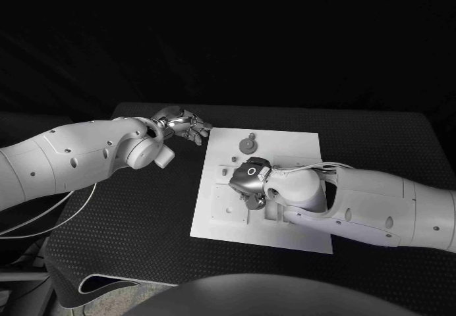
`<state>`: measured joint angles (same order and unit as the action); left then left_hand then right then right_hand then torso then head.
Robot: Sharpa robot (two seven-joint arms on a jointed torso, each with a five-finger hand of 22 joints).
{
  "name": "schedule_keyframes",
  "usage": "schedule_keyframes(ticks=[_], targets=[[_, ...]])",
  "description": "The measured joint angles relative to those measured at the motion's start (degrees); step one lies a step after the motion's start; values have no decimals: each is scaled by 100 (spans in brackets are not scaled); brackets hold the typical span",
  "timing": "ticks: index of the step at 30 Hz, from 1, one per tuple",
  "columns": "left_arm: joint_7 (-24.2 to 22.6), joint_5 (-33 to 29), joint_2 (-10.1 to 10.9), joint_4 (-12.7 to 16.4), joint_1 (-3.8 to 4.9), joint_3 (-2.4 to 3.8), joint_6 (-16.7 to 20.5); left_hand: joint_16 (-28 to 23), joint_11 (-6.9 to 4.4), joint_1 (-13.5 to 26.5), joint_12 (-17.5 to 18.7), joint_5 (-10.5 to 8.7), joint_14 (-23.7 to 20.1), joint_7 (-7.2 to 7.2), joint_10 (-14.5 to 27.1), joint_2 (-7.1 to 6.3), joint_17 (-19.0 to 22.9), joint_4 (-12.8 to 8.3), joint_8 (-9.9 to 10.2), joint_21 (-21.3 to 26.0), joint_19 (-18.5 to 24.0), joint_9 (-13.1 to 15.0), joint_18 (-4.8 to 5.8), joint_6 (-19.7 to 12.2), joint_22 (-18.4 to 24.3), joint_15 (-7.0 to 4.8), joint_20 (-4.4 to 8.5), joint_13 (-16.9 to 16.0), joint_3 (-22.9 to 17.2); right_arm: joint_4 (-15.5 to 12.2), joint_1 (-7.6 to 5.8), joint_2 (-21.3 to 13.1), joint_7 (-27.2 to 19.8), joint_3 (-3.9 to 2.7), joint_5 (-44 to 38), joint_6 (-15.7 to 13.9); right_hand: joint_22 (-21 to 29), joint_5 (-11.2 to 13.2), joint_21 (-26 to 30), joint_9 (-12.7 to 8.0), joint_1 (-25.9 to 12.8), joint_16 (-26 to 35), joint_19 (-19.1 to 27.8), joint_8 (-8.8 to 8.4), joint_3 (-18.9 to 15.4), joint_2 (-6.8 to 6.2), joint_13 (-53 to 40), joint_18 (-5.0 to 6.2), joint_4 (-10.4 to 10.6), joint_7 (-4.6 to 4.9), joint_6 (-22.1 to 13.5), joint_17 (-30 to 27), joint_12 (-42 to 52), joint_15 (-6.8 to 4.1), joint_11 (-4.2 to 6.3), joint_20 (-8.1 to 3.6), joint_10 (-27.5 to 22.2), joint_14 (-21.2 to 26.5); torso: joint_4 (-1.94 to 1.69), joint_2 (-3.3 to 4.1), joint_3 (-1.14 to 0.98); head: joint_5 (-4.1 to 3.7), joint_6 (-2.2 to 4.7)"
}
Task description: Assemble the parts on the task board
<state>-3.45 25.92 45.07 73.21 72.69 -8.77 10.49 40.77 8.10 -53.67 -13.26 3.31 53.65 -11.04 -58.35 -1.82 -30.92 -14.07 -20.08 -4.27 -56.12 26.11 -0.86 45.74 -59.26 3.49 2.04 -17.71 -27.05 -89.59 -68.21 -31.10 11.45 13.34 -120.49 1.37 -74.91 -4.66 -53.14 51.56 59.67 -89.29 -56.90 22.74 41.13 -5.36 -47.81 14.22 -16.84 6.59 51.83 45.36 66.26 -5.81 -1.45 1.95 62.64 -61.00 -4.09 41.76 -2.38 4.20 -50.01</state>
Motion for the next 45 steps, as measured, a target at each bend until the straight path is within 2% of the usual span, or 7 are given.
schedule_keyframes(ticks=[45], targets=[[2, -3, -13, -13, 0, 0, 0, -22, 20, 0, 0, 0, 0, -18, 20, 0, -19, 0, -1, 0, 0, -10, 0, -18, 4, 0, 0, 1, 0, 20, 50, 50, -35, 12, 39, 32, 1, 0, 0, 11, 0, 0, 0, -24, 16, 0, 16, 0, -16, 0, 0, 0, 0, 0, 0, 0, 0, 0, 0, -2, 1, 24, 0]])
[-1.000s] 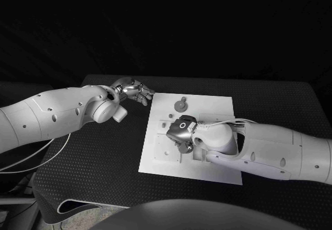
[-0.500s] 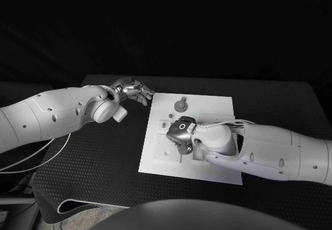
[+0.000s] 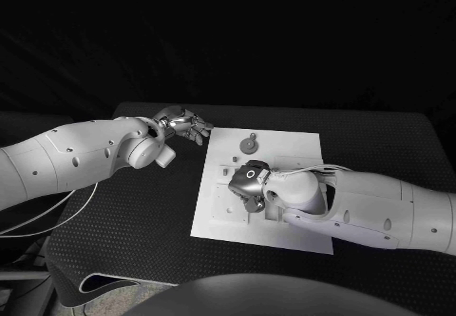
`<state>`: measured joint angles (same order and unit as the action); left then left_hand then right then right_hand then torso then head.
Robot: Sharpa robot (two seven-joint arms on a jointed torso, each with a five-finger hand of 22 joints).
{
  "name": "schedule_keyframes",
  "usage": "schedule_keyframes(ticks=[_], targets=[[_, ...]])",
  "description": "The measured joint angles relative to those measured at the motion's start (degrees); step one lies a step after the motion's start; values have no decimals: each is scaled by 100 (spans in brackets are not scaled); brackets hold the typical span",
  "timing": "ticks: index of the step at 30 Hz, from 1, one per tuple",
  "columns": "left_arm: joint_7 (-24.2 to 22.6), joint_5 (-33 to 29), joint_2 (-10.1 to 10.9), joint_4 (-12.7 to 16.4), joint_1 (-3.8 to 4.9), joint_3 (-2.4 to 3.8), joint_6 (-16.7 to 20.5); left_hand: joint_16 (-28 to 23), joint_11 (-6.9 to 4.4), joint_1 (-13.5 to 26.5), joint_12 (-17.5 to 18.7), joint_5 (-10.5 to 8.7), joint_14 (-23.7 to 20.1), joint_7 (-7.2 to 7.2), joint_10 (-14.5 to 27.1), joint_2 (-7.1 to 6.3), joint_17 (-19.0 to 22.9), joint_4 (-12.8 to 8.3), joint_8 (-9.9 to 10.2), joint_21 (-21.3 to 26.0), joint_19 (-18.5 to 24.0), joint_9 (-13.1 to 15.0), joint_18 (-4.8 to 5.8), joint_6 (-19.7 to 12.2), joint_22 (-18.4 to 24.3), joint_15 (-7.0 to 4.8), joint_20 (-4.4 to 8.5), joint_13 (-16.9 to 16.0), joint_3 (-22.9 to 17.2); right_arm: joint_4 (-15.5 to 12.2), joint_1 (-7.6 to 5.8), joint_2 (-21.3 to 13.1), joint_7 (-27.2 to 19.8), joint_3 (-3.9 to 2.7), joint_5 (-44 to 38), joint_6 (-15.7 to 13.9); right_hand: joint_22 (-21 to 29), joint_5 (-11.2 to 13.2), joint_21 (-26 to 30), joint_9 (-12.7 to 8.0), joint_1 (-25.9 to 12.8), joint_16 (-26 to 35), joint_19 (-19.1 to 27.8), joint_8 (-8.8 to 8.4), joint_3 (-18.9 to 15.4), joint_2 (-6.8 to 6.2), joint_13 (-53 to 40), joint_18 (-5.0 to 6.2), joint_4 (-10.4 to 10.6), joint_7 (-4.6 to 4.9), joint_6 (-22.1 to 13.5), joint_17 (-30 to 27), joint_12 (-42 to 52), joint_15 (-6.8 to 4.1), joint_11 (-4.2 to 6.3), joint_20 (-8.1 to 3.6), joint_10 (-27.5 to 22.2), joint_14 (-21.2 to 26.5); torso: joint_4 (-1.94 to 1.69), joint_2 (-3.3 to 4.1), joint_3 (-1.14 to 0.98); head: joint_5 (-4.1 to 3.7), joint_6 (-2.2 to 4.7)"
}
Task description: Assemble the parts on the task board
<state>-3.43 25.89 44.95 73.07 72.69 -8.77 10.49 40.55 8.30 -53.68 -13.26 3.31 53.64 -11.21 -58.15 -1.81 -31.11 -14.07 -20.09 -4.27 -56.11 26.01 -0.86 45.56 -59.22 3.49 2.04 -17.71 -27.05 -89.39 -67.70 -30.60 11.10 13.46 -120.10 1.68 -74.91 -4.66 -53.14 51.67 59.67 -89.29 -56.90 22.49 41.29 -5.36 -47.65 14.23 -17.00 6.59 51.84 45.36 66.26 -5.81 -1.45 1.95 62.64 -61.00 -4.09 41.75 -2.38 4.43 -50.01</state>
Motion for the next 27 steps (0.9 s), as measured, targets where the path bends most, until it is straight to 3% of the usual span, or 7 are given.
schedule_keyframes(ticks=[27], targets=[[2, 0, -8, -1, 0, 0, 0, 0, 0, 0, 0, 0, 0, -3, 0, 0, -11, 0, 18, 0, 0, -5, 0, -3, -1, 0, 0, 0, 0, 254, 87, 138, -69, 4, 69, 25, 0, 0, 0, 13, 0, 0, 0, -33, 15, 0, 16, 0, 16, 0, 0, 0, 0, 0, 0, 0, 0, 0, 1, 2, 0, 2, 0]])
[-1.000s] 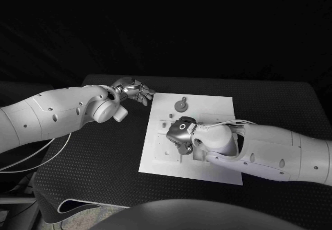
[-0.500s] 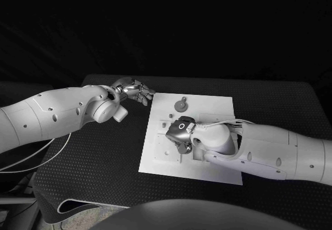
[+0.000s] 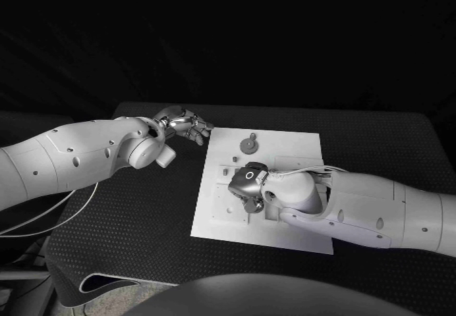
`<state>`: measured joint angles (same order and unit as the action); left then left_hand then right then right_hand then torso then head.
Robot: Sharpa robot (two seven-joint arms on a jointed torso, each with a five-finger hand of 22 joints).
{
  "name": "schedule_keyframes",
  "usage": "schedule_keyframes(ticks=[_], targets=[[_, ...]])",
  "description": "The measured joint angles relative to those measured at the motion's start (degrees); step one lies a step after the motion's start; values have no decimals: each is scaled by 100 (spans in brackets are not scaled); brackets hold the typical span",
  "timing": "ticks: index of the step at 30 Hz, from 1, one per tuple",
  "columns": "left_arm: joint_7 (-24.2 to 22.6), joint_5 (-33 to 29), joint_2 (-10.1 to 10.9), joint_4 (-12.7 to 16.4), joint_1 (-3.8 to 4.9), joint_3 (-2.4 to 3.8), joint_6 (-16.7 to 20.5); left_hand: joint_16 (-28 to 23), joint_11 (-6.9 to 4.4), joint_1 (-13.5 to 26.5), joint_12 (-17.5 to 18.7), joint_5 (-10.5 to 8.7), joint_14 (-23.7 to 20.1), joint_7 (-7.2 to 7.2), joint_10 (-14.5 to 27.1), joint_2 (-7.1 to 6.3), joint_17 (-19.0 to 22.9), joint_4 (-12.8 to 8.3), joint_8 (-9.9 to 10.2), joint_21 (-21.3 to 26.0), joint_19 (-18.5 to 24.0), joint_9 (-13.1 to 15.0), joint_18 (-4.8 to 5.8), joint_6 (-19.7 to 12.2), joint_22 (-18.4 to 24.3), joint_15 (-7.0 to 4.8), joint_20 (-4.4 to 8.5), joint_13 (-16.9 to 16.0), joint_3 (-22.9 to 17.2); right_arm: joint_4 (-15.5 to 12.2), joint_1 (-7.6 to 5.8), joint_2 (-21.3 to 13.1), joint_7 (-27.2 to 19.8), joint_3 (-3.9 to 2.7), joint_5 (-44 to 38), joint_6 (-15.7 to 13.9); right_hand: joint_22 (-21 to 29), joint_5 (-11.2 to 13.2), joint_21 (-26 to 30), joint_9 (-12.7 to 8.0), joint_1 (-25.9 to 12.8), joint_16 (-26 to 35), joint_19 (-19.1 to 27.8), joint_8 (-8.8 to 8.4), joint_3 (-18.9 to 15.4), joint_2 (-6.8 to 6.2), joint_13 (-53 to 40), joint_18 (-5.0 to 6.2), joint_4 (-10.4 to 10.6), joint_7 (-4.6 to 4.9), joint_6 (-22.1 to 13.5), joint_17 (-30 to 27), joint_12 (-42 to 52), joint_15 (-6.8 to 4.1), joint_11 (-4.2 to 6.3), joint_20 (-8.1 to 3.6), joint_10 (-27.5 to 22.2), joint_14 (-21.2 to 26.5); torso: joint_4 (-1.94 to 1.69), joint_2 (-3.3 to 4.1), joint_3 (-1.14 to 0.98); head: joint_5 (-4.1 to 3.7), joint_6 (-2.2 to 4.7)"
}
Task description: Assemble the parts on the task board
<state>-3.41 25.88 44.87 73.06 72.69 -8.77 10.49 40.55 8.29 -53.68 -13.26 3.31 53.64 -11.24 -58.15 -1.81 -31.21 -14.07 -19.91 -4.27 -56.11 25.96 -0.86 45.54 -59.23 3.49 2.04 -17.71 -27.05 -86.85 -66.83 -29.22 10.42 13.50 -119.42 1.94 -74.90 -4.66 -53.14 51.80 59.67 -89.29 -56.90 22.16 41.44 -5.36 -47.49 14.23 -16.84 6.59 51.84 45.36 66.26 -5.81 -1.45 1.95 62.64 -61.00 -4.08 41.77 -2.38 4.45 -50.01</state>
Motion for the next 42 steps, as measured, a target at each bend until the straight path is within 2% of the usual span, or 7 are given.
schedule_keyframes(ticks=[9, 14, 17, 29, 32, 35, 42], targets=[[0, 0, -11, -7, 0, 0, 0, 0, 0, 0, 0, 0, 0, 0, 0, 0, 0, 0, 0, 0, 0, -5, 0, 0, 1, 0, 0, 0, 0, 33, 0, -20, -7, 0, 142, -54, 0, 0, 0, -85, -40, 33, 0, -219, 87, -163, 71, 0, 40, 0, 0, -29, 0, 0, 0, 0, 0, 0, 5, -1, 0, -5, 0], [1, 0, -10, -8, 0, 0, 0, 0, 0, 0, 0, 0, 0, 0, 0, 0, -6, 0, 0, 0, 0, -5, 0, 0, 5, 0, 0, 0, 0, 36, -8, -47, -5, -3, 253, -181, 0, 0, 71, -666, -90, 60, 45, -949, 181, -702, 79, -1, 284, 2, -1, -60, 12, 55, 0, 45, 0, 55, 8, -3, 0, -7, 0], [1, 0, -9, -10, 0, 0, 0, 0, 0, 0, 0, 0, 0, 0, 0, 0, -6, 0, 0, 0, 0, -5, 0, 0, 5, 0, 0, 0, 0, 21, -6, -73, 13, -2, 291, -252, 0, 0, 79, -875, -96, 60, 65, -1155, 164, -824, 79, 0, 376, 63, -152, -60, 66, 100, -15, 64, -67, 142, 8, -3, 0, -13, 0], [-1, 0, -11, -83, 0, -1, 5, -22, 31, 0, 27, 0, 0, -20, 31, 0, -15, 0, 0, 0, 0, -16, 0, -20, 4, 0, 0, 0, 0, -251, -149, -418, 103, -9, 462, -910, 0, 0, 102, -1250, -183, 60, 124, -1385, 92, -1103, 36, -4, 699, 183, -577, -68, 200, 189, -46, 123, -343, 229, 9, -7, -12, -42, 0], [-5, -4, -11, -101, -1, -1, 7, -22, 30, 0, 27, 0, 0, -20, 31, 0, -14, 0, 0, 0, 0, -16, 0, -20, 4, 0, 0, 0, 0, -334, -221, -618, 75, -97, 623, -1181, 0, 0, 111, -1283, -196, 95, 144, -1363, 87, -1116, 36, -3, 722, 176, -572, -93, 200, 196, -39, 143, -351, 236, 12, -8, -15, -68, 0], [-19, -13, -10, -111, -1, -1, 17, -22, 30, 0, 27, 0, 0, -20, 31, 0, -20, 0, 0, 0, 0, -16, 0, -20, 4, 0, 0, 0, 0, -401, -296, -871, -10, -316, 939, -1374, 0, 0, 263, -1376, -170, 333, 317, -1298, 134, -1139, 217, 0, 801, 154, -547, -234, -3, 231, -43, 181, -411, 320, 19, -10, -20, -105, 18], [-203, -142, -2, -147, -4, -1, 139, -22, 30, 0, 27, 0, 0, -20, 31, 0, -34, 0, 0, 0, 0, -16, 0, -20, 4, 0, 0, 0, 0, -383, -380, -1520, -348, -668, 2019, -1687, 0, 0, 348, -1608, -13, 600, 387, -1169, 152, -980, 1910, 0, 798, 214, -608, -589, -2192, 377, -81, 243, -456, 221, 51, -12, -27, -170, 277]])
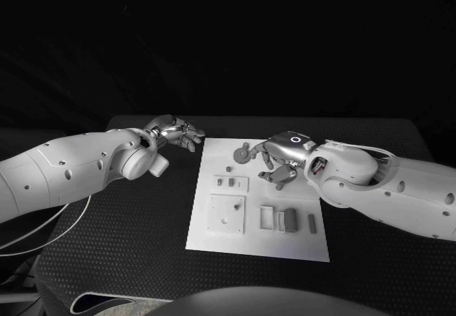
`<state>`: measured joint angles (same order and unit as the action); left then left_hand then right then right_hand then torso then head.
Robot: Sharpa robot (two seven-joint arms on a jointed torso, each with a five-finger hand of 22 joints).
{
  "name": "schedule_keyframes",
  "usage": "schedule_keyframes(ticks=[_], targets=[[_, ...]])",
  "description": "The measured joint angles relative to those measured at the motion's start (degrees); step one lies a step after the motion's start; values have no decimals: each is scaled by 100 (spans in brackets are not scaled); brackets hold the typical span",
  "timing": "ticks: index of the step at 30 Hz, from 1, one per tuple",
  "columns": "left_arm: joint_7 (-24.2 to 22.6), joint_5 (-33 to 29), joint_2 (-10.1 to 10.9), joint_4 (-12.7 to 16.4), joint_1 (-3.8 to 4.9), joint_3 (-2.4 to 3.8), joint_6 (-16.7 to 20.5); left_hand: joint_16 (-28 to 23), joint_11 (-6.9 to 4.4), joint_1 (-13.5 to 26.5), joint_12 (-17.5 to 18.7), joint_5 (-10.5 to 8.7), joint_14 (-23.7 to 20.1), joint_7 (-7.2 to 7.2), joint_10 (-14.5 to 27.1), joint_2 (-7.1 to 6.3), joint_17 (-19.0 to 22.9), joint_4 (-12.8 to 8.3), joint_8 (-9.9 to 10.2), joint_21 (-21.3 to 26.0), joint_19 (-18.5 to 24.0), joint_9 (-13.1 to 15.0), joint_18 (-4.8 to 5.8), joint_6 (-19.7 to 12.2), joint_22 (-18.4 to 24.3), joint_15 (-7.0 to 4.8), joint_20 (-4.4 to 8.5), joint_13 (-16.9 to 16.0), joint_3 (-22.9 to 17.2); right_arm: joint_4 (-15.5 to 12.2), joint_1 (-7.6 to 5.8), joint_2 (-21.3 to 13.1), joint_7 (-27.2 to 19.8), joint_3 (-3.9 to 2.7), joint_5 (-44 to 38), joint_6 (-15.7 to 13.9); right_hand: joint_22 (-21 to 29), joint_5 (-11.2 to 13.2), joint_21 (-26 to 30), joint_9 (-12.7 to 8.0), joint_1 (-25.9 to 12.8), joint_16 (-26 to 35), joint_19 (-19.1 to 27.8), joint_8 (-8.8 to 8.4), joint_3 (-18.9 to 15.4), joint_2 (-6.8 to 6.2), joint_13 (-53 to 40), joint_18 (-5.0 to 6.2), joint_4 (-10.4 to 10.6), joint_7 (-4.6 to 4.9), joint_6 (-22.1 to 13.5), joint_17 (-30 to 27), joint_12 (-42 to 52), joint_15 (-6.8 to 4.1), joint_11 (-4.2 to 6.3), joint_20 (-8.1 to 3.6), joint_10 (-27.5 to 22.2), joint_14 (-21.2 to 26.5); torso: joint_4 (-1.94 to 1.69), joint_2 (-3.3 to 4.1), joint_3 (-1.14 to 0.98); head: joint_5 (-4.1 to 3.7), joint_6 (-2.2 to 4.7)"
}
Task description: Assemble the parts on the task board
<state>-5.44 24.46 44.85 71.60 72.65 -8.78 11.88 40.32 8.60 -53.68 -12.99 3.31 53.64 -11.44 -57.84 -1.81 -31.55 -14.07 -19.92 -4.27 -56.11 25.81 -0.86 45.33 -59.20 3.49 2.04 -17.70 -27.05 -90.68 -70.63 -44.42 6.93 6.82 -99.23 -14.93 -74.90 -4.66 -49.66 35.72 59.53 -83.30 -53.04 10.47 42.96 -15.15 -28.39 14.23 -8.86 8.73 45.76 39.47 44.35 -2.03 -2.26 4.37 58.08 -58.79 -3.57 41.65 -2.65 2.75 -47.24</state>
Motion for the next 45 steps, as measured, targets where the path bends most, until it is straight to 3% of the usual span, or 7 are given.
schedule_keyframes(ticks=[5, 10, 18, 19, 27, 37, 45], targets=[[-146, -111, 18, -38, -2, 0, 107, -22, -22, 0, 0, 0, 20, 0, -22, 0, -9, 0, 0, 0, 0, 0, 0, 0, 0, 20, 0, -5, 0, 193, -13, -365, -236, -46, 609, -128, 0, 0, 31, -177, -2, -47, -93, 118, -103, -2, 997, -39, -17, 42, -43, -101, -1407, 234, -132, -28, -132, -63, 52, -12, -27, -43, 163], [-278, -236, 25, -75, -11, 1, 163, -22, -22, 0, 0, 0, 20, 0, -22, 0, -15, 0, 0, 0, 0, 0, 0, 0, 0, 20, 0, -9, 0, 348, -11, -496, -405, -46, 898, -137, 0, 0, 68, -266, -101, -69, -92, 183, -458, -22, 1353, 46, -102, 49, -50, -151, -1933, 264, -132, -28, -132, -34, 82, -23, -51, -90, 255], [-371, -347, 16, -112, -25, 2, 183, -22, -22, 0, 0, 0, 20, 20, -22, 0, -14, 0, 0, 0, 0, 1, 0, 20, -1, 20, 0, -9, 0, 317, 115, -491, -444, -41, 763, 276, 0, 0, 130, -340, -251, -69, -69, 261, -693, -72, 1569, 50, -7, -84, -101, -197, -2253, 343, -241, -5, -145, 46, 99, -30, -65, -141, 297], [-375, -354, 14, -114, -27, 2, 183, -22, -22, 0, 0, 0, 20, 20, -22, 0, -14, 0, 0, 0, 0, 1, 0, 20, -1, 20, 0, -9, 0, 305, 135, -489, -444, -33, 737, 324, 0, 0, 131, -342, -275, -68, -68, 269, -709, -89, 1583, 46, 9, -143, -21, -198, -2269, 352, -471, -5, -366, 56, 98, -30, -62, -145, 297], [-392, -398, 3, -129, -34, 2, 182, -22, -21, 0, 0, 0, 20, 20, -22, 0, -20, 0, 0, 0, 0, 1, 0, 20, 0, 20, 0, -8, 0, 315, 229, -405, -441, 3, 457, 526, -2, 0, 131, -366, -275, -95, -68, 354, -731, -89, 1628, 33, 31, -89, -61, -225, -2295, 354, -546, -4, -274, 55, 84, -25, -47, -171, 282], [-400, -423, -6, -135, -34, 1, 180, -22, -21, 0, 0, 0, 20, 20, -21, 0, -19, 0, 0, 0, 0, -5, 0, 20, -1, 20, 0, -8, 0, 452, 410, -214, -414, 31, 53, 574, -5, 0, 131, -401, 1, -142, -125, 526, -786, 187, 1675, 31, -104, -73, 162, -286, -2352, 274, -446, -38, 32, -25, 75, -20, -34, -183, 240], [-400, -434, 1, -135, -34, 1, 178, -22, -21, 0, 0, 0, 20, 20, -21, 0, -25, 0, 0, 0, 0, -5, 0, 20, 4, 20, 0, -7, 0, 475, 431, -190, -388, 30, -108, 510, -4, 0, 131, -423, 236, -157, -205, 738, -871, 696, 1660, -4, -467, 5, 531, -337, -2381, 153, -332, -78, 391, -149, 71, -20, -30, -170, 199]])
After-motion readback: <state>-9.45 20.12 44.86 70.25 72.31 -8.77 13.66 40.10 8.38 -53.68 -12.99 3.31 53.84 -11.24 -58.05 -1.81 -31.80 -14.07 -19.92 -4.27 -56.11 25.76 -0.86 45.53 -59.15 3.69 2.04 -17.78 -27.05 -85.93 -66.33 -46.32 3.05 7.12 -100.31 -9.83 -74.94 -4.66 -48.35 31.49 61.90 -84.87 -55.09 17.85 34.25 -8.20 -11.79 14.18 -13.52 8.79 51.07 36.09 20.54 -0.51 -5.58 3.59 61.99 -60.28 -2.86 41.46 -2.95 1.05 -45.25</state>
